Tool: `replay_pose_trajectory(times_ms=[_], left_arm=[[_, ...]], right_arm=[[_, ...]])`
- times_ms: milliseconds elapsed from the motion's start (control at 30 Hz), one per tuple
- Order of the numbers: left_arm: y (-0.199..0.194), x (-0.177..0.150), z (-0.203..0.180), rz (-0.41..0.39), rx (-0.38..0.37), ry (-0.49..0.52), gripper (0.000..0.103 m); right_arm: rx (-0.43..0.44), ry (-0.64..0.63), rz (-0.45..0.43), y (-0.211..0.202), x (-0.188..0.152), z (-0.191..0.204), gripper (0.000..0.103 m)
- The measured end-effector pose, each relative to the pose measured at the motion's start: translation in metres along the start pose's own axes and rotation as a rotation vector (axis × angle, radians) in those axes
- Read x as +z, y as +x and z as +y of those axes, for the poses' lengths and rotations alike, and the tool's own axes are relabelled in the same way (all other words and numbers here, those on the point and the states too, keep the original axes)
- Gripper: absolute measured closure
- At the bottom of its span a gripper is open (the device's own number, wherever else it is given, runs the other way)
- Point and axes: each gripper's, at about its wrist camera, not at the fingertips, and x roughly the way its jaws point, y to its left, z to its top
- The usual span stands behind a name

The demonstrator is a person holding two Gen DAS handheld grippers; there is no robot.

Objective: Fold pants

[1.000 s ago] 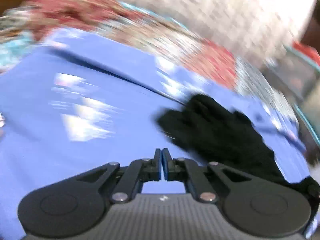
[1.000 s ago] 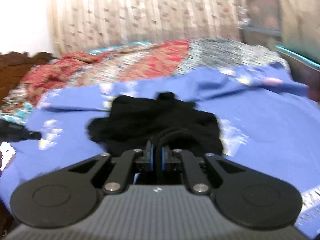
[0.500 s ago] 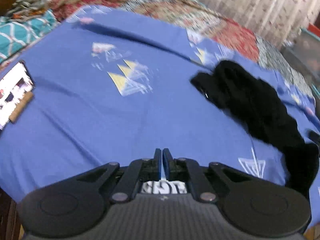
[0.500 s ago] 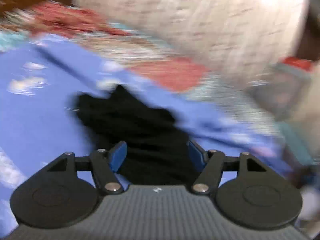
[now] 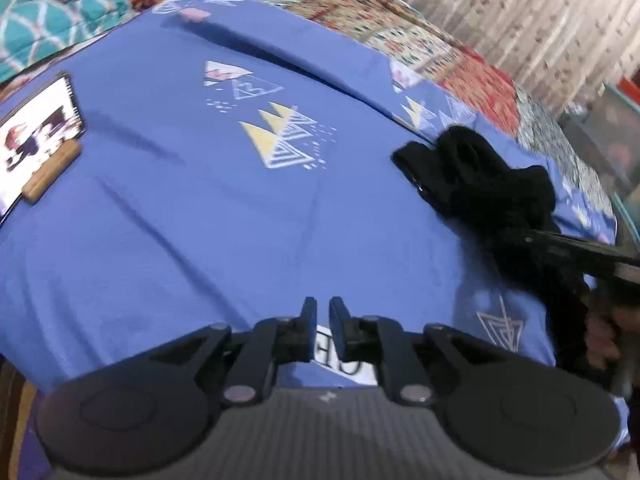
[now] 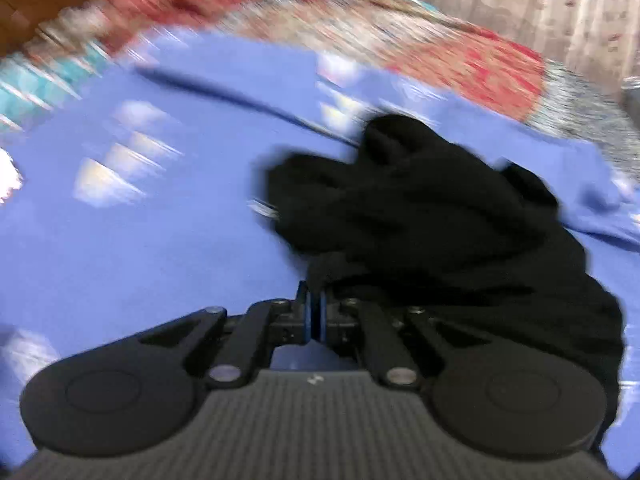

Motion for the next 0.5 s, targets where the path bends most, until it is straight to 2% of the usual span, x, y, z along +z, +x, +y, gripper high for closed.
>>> replay_pose_trajectory(times_ms=[100,200,233,300,367,433,500], left_arm=[[-0.008,0.005,0.016,-0.023,0.010,-0.046,0.092],[-0.018,0.009,0.033,-0.058,0.026,-0.097,0.086],[-0.021,0.009,0.038,-0.065,0.033,-0.114,0.085],[-0.023,0.009,0.048,-0.067,0.049,-0.139,0.083],[-0.022,0.008,0.051,-0.052,0.060,-0.150,0.080],[-0.018,0.005,0.049,-0.027,0.058,-0.146,0.068],[-0.011,0.001,0.042,0.002,0.053,-0.133,0.054]], right_arm=[[0.227,-0.015,-0.084,-0.039,0.003,0.041,0.096],[0.507,-0.069,-0.128,-0.066,-0.009,0.082,0.096],[0.550,-0.102,-0.137,-0.070,-0.016,0.093,0.096],[0.579,-0.141,-0.103,-0.068,-0.032,0.108,0.089],[0.542,-0.110,-0.032,-0.061,-0.050,0.107,0.086],[0.509,-0.050,-0.013,-0.066,-0.064,0.088,0.084],[0.460,0.024,-0.046,-0.082,-0.074,0.057,0.078]])
